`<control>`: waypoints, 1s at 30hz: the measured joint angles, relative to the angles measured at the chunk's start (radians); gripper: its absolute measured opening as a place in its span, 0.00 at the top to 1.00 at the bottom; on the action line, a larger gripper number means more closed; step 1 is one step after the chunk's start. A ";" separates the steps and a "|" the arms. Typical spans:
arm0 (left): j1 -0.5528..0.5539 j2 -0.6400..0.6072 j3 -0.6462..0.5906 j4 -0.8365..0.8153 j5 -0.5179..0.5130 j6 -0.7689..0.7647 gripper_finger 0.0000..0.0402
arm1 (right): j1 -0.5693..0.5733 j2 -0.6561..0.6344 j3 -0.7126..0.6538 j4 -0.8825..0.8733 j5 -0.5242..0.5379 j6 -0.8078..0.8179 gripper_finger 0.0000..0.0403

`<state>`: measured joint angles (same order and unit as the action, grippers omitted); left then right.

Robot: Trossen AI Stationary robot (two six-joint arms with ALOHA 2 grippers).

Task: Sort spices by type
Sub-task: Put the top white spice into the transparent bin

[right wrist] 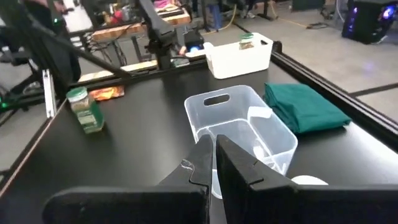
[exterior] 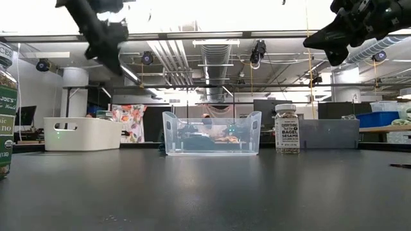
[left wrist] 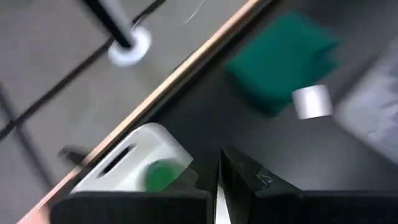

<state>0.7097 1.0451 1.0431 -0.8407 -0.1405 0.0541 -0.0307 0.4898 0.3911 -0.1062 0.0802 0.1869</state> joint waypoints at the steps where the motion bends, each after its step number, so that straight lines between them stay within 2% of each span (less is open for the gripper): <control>1: -0.056 -0.023 -0.008 0.021 0.000 -0.017 1.00 | 0.001 0.007 -0.002 0.022 0.001 0.004 0.97; 5: -0.295 -0.103 -0.057 0.142 -0.039 -0.058 1.00 | 0.018 0.054 -0.003 0.141 -0.001 0.022 0.97; 10: -0.572 -0.158 -0.120 0.195 -0.284 -0.119 1.00 | 0.050 0.163 0.007 0.273 -0.001 0.051 0.97; 15: -0.792 -0.195 -0.208 0.286 -0.411 -0.173 1.00 | 0.094 0.311 0.099 0.251 -0.001 0.102 0.97; 18: -0.891 -0.211 -0.270 0.396 -0.499 -0.166 1.00 | 0.102 0.403 0.205 0.155 -0.001 0.171 0.97; 22: -0.970 -0.217 -0.326 0.465 -0.592 -0.161 1.00 | 0.118 0.545 0.363 -0.065 0.002 0.270 0.97; 25: -0.989 -0.213 -0.354 0.494 -0.632 -0.161 1.00 | 0.130 0.648 0.480 -0.223 -0.001 0.329 0.97; 30: -0.988 -0.193 -0.383 0.544 -0.639 -0.168 1.00 | 0.150 0.812 0.657 -0.514 0.001 0.459 0.97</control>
<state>-0.2787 0.8517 0.6597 -0.2968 -0.7799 -0.1139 0.1192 1.3021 1.0481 -0.6206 0.0810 0.6455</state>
